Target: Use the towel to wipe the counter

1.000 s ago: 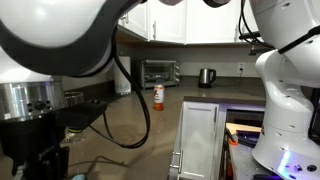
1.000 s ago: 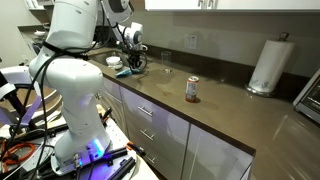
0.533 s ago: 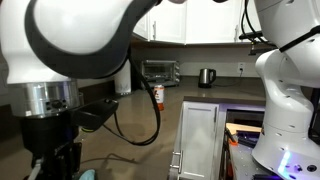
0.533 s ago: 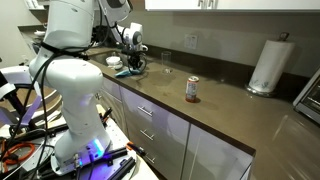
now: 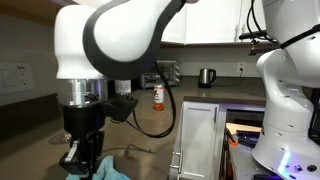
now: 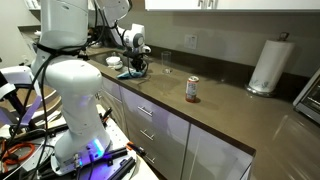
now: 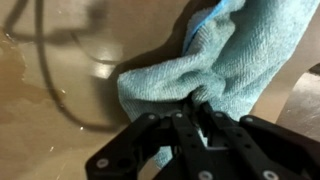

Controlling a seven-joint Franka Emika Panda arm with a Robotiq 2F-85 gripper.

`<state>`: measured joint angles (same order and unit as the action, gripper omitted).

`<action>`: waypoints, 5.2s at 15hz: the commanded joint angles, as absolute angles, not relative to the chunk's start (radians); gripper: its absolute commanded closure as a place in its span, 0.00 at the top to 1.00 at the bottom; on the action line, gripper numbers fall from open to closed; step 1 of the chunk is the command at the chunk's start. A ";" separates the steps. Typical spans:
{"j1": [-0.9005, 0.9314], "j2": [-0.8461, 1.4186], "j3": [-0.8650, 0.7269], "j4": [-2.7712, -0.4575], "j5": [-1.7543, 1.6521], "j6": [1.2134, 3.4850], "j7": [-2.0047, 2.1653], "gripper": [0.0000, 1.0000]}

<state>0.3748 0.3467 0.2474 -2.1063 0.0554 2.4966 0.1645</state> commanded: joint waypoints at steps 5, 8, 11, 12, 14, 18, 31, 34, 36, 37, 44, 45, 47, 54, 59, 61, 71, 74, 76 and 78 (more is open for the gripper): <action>0.268 0.249 0.269 -2.338 0.174 2.650 0.075 0.06; 0.250 0.224 0.281 -2.392 0.226 2.704 0.054 0.06; 0.232 0.206 0.302 -2.434 0.290 2.762 0.007 0.06; 0.225 0.203 0.313 -2.442 0.315 2.783 -0.021 0.06; 0.208 0.202 0.335 -2.452 0.364 2.808 -0.081 0.06; 0.144 0.187 0.365 -2.437 0.478 2.739 -0.218 0.06; 0.167 0.145 0.216 -2.304 0.228 2.178 0.009 0.06; 0.179 0.160 0.204 -2.247 0.147 2.079 0.098 0.06; 0.191 0.175 0.200 -2.208 0.097 2.031 0.146 0.06; 0.197 0.184 0.198 -2.190 0.072 2.010 0.172 0.06; 0.226 0.266 0.189 -2.130 -0.047 2.082 0.193 0.05; 0.229 0.276 0.187 -2.126 -0.059 2.101 0.191 0.05; 0.223 0.258 0.190 -2.144 -0.029 2.089 0.174 0.09; 0.225 0.272 0.188 -2.133 -0.032 2.095 0.174 0.09; 0.227 0.267 0.178 -2.146 -0.045 2.087 0.210 0.05; 0.228 0.260 0.169 -2.163 -0.050 2.087 0.232 0.05; 0.225 0.186 0.138 -2.283 -0.081 2.084 0.383 0.05; 0.212 0.161 0.122 -2.318 -0.078 2.087 0.422 0.05; 0.199 0.148 0.107 -2.331 -0.074 2.083 0.430 0.05; 0.187 0.141 0.089 -2.336 -0.076 2.079 0.428 0.05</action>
<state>0.2099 0.1728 0.1060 -2.2991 -0.0527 2.0856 0.3997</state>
